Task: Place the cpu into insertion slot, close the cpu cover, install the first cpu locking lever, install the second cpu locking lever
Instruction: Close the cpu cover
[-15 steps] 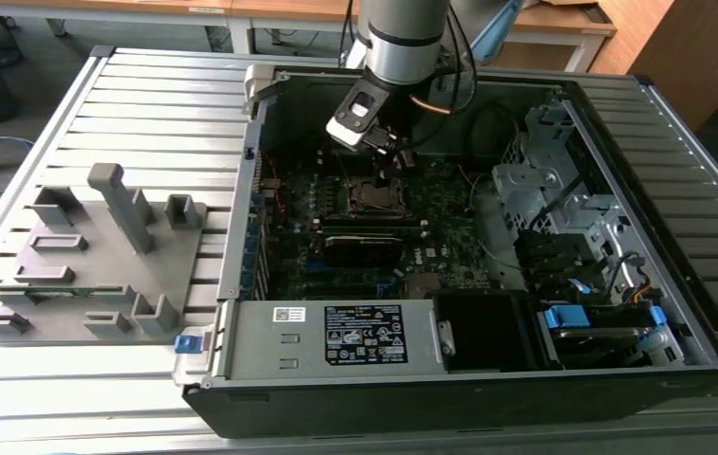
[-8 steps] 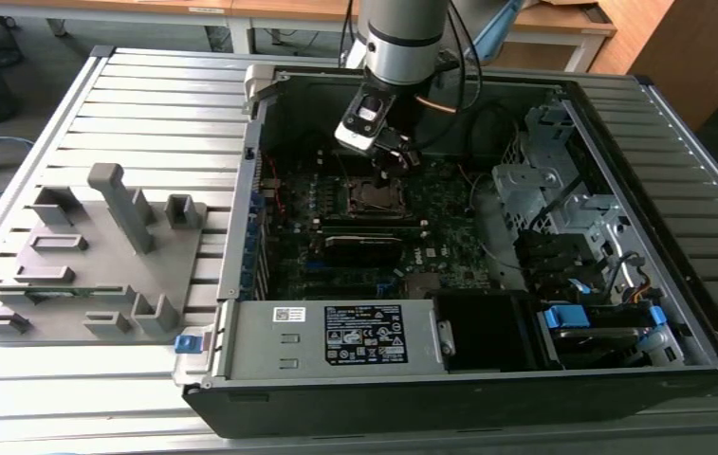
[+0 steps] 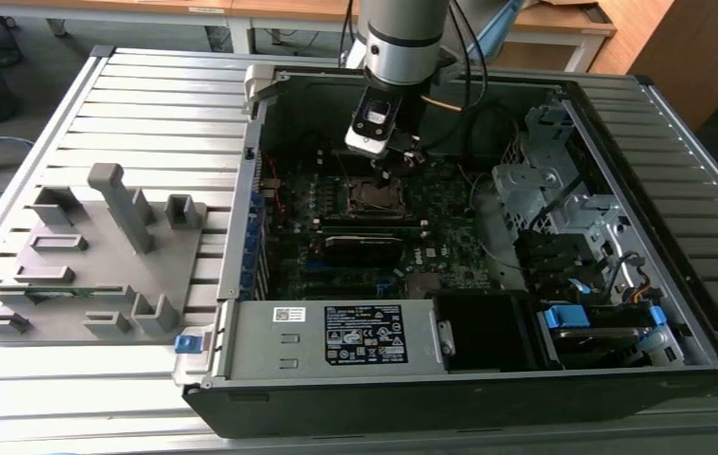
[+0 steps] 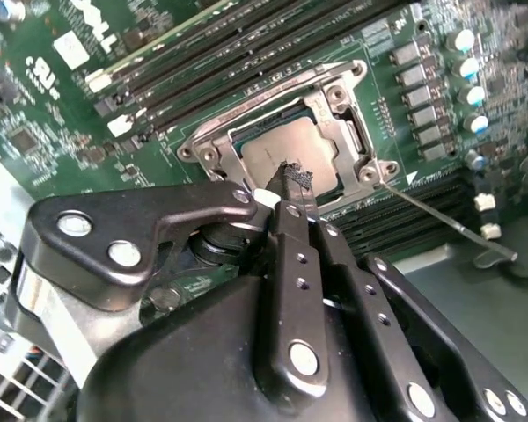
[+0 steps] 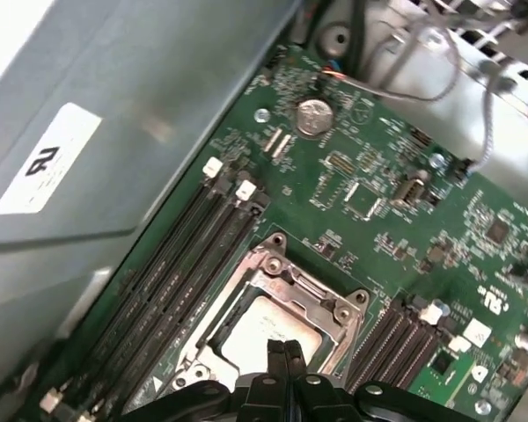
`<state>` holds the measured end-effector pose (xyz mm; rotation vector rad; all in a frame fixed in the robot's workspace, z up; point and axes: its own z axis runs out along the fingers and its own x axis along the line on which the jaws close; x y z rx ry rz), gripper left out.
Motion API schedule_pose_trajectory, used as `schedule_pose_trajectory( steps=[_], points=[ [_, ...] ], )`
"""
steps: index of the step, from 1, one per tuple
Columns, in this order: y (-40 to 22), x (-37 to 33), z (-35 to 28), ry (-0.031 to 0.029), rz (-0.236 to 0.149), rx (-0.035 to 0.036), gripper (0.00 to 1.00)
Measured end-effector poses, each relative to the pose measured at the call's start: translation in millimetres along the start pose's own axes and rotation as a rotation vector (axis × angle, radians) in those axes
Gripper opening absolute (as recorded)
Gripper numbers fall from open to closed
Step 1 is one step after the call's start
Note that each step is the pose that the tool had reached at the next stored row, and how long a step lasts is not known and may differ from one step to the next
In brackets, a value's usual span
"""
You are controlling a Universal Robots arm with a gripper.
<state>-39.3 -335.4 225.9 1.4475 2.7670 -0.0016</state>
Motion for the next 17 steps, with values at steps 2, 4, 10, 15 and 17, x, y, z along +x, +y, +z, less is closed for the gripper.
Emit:
schedule_pose_trajectory(
  steps=[2, 4, 10, 15, 17],
  points=[
    [0.0, 0.0, 0.1, 0.0003, -0.035, -0.0006, 0.11],
    [0.0, 0.0, 0.1, 0.0005, -0.07, -0.0012, 0.11],
    [0.0, 0.0, 0.4, 0.0014, -0.177, -0.003, 0.11],
    [0.0, 0.0, 0.4, 0.0016, -0.204, -0.0035, 0.11],
    [0.0, 0.0, 0.4, 0.0016, -0.205, -0.0035, 0.11]
  ],
)
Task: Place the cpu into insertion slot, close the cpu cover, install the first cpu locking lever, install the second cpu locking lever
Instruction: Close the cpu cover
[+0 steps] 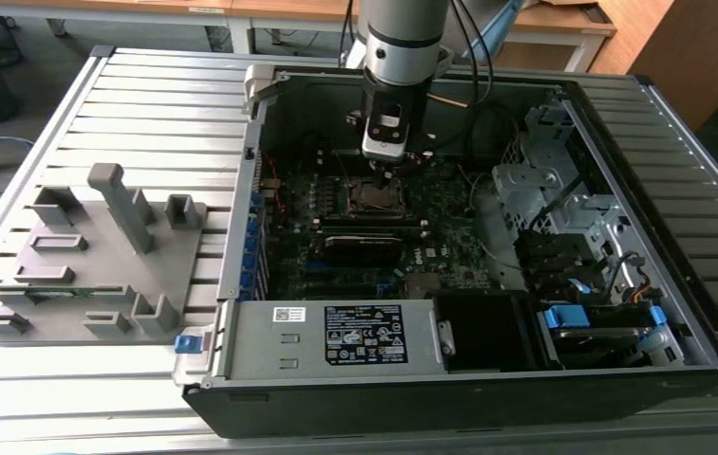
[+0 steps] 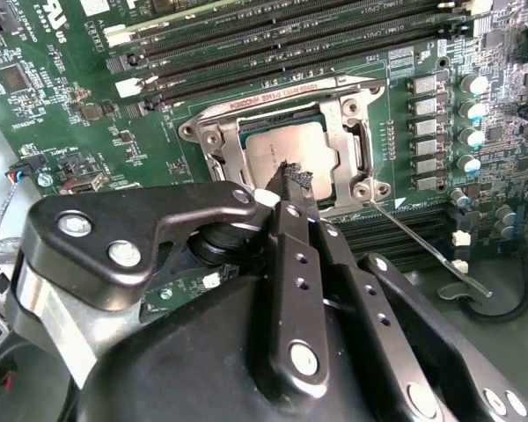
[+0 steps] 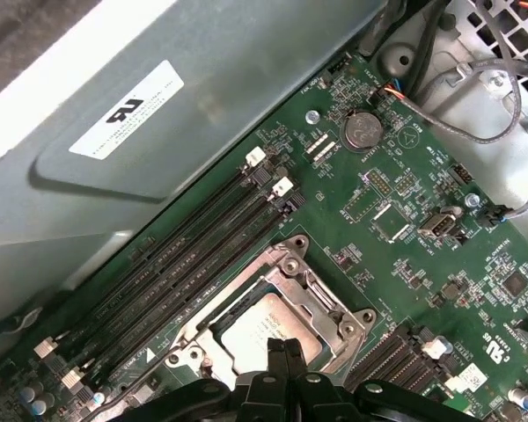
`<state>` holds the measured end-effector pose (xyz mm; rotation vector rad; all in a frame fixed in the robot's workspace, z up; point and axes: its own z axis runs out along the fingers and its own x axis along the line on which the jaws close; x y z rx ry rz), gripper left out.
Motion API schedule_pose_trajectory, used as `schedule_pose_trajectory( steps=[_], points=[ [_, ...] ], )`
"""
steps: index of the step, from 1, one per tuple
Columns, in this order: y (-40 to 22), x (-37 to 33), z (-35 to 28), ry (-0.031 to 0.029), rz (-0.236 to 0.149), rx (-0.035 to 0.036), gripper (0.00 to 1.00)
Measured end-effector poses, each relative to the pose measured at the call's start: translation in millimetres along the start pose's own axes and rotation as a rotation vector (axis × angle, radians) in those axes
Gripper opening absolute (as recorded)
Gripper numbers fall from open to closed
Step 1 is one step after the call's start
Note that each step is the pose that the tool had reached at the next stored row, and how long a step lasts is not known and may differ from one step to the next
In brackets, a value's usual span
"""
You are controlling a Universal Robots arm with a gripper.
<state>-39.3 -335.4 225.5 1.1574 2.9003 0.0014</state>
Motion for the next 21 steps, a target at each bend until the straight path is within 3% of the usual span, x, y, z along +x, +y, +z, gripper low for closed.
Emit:
schedule_pose_trajectory(
  steps=[5, 12, 18, 21],
  points=[
    [0.0, 0.0, 0.0, 0.0001, -0.016, -0.0003, 0.11],
    [0.0, 0.0, 0.1, 0.0009, -0.118, -0.002, 0.11],
    [0.0, 0.0, 0.1, 0.001, -0.121, -0.0021, 0.11],
    [0.0, 0.0, 0.2, 0.0012, -0.157, -0.0027, 0.11]
  ],
)
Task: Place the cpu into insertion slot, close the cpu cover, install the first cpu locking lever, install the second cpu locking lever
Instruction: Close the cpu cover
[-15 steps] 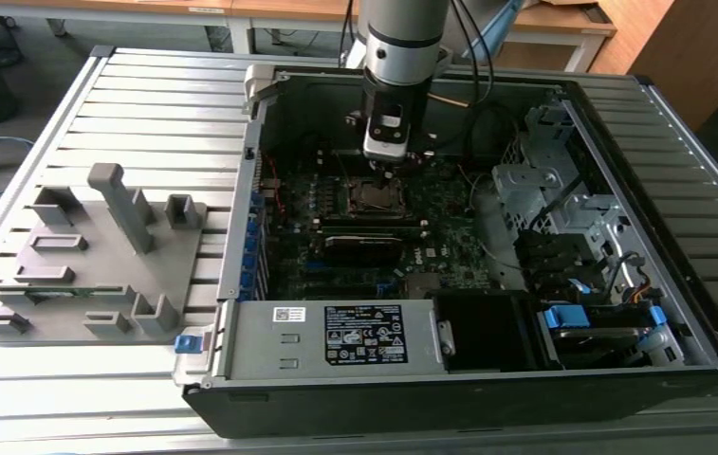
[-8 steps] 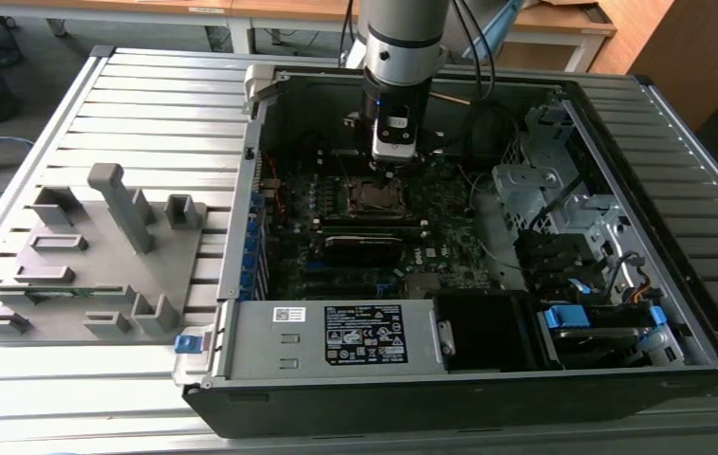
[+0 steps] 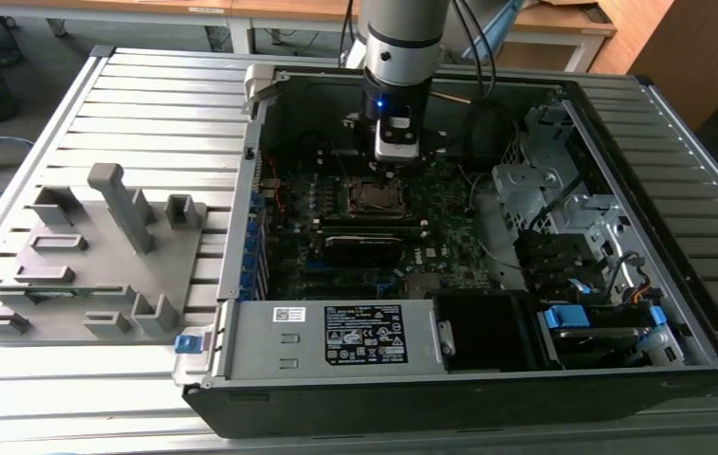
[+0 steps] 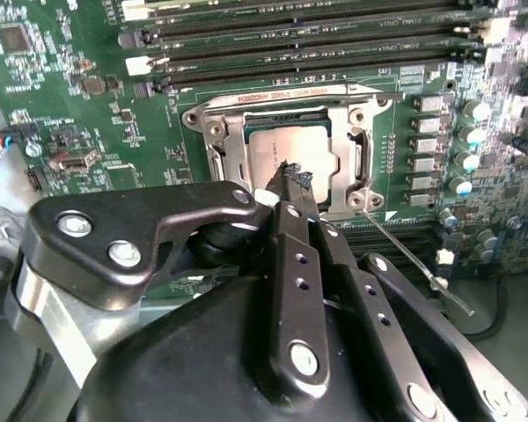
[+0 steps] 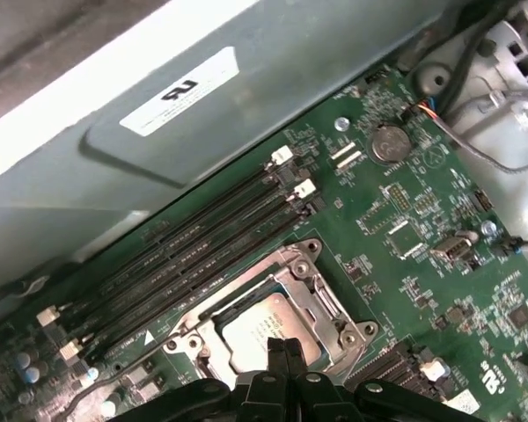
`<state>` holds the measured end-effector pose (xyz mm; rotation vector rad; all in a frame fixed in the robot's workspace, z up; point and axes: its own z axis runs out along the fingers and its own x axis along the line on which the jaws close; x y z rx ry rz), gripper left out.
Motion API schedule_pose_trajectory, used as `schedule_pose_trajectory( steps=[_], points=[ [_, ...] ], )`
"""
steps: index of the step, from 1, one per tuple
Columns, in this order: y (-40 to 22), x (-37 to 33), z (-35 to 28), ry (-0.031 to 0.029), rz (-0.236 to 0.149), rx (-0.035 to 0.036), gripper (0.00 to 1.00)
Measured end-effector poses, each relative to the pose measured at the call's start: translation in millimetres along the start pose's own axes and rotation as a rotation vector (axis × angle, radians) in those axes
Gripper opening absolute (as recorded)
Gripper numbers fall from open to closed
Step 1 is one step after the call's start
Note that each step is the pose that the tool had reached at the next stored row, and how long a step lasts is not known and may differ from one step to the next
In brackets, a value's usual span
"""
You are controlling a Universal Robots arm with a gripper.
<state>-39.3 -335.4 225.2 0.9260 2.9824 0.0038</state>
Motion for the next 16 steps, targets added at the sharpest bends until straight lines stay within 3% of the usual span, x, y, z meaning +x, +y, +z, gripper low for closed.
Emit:
schedule_pose_trajectory(
  steps=[16],
  points=[
    [0.0, 0.0, 0.9, 0.0023, -0.292, -0.005, 0.11]
  ],
)
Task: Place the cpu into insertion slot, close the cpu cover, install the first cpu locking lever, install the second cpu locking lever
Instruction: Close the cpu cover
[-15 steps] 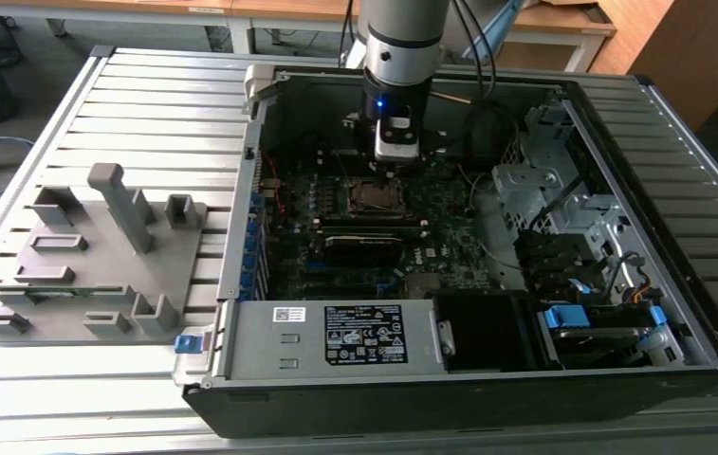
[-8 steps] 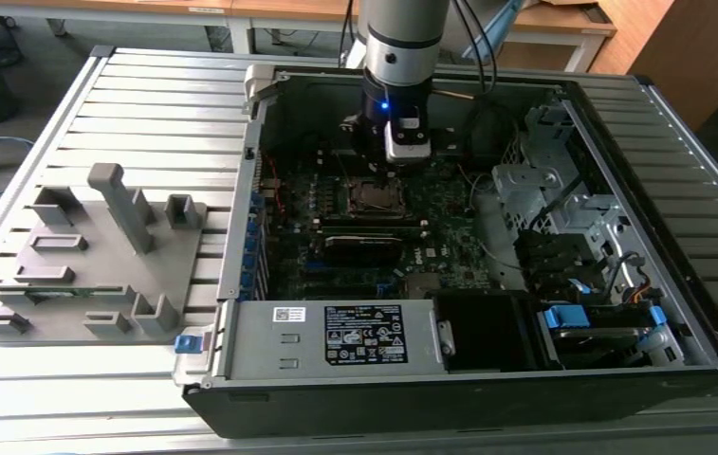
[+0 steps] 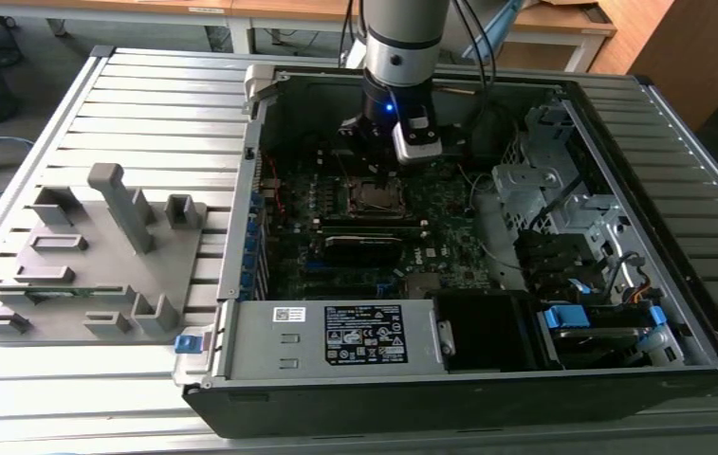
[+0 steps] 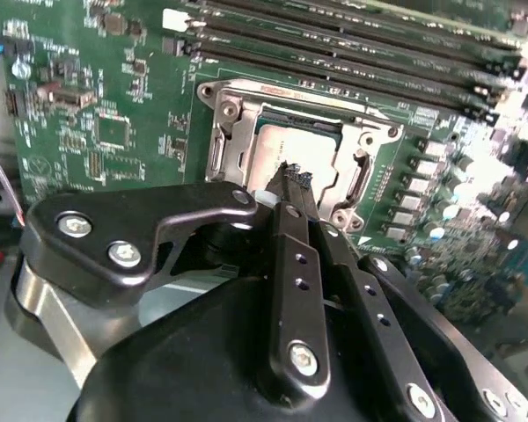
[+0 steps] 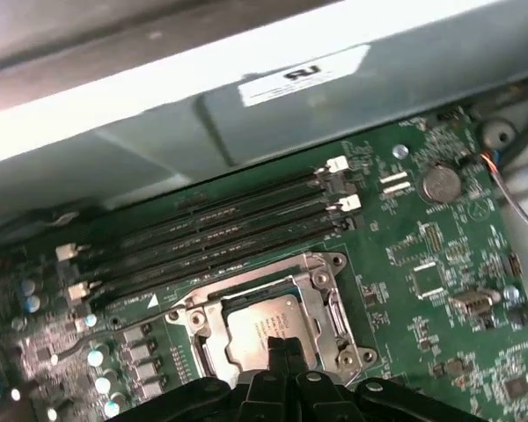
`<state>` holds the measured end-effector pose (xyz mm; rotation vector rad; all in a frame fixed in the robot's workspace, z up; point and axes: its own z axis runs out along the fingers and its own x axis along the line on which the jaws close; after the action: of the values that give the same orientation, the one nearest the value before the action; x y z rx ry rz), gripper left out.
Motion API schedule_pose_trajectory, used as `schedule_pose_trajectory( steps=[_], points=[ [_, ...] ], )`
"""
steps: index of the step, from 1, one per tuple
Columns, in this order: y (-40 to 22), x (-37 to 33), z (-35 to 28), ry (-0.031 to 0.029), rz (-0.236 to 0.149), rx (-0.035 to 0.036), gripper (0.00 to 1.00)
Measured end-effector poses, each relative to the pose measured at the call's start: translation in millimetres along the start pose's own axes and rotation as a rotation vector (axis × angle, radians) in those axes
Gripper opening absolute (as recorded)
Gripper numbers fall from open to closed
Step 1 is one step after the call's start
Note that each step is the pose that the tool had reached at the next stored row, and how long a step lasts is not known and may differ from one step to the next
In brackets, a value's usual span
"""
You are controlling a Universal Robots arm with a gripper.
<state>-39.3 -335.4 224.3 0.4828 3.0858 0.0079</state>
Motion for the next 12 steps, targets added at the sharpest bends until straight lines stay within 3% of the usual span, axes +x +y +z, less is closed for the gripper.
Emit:
schedule_pose_trajectory(
  steps=[12],
  points=[
    [0.0, 0.0, 1.1, 0.0017, -0.216, -0.0037, 0.11]
  ],
)
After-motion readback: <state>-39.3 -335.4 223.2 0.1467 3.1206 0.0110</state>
